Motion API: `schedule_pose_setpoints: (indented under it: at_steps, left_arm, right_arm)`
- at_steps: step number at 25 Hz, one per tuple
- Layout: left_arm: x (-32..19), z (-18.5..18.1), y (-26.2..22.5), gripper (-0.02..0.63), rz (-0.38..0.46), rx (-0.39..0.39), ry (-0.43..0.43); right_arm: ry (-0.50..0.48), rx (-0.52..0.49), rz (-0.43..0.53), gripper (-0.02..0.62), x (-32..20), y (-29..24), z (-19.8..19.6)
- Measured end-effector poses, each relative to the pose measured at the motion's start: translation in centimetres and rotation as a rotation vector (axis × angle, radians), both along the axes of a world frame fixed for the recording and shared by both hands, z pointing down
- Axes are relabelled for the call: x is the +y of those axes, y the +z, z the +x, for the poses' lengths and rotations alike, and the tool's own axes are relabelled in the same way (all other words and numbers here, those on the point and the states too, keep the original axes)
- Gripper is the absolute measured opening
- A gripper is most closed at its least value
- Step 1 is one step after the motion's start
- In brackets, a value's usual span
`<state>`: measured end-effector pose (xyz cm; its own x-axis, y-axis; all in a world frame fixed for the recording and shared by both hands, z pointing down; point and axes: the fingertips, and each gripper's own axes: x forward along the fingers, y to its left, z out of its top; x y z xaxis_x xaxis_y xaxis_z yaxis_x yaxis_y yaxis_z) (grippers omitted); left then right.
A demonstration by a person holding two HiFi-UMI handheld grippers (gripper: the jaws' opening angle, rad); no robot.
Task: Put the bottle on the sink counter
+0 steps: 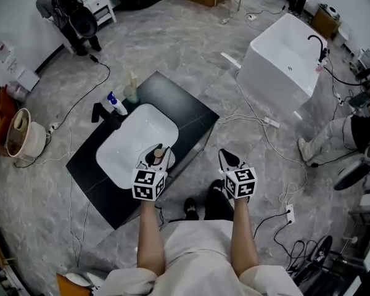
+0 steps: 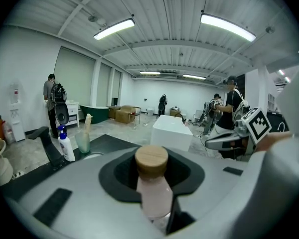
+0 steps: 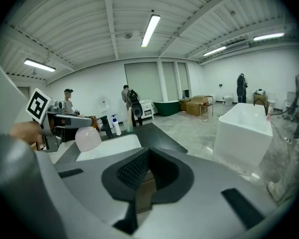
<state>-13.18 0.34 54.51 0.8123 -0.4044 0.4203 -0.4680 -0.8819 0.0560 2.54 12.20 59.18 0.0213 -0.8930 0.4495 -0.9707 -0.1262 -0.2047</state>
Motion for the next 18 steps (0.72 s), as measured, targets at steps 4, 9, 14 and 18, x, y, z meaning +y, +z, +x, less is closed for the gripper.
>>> schedule_pose_setpoints:
  at_steps: [4, 9, 14, 18]
  left_arm:
    - [-1.8, 0.9, 0.0, 0.109, -0.01, 0.019, -0.008]
    - [-4.4, 2.1, -0.1, 0.109, -0.001, 0.006, -0.033]
    - [-7.2, 2.9, -0.7, 0.109, 0.024, 0.006, -0.089]
    - [-9.6, 3.5, -0.8, 0.109, 0.033, -0.009, -0.124]
  right_arm:
    - [-0.002, 0.0, -0.004, 0.005, -1.7, 0.3, 1.4]
    - [-0.032, 0.004, 0.01, 0.005, -5.1, -0.2, 3.1]
    - [-0.1, 0.0, 0.025, 0.005, -9.3, -0.4, 4.0]
    - [-0.153, -0.009, 0.022, 0.005, -12.6, 0.0, 4.7]
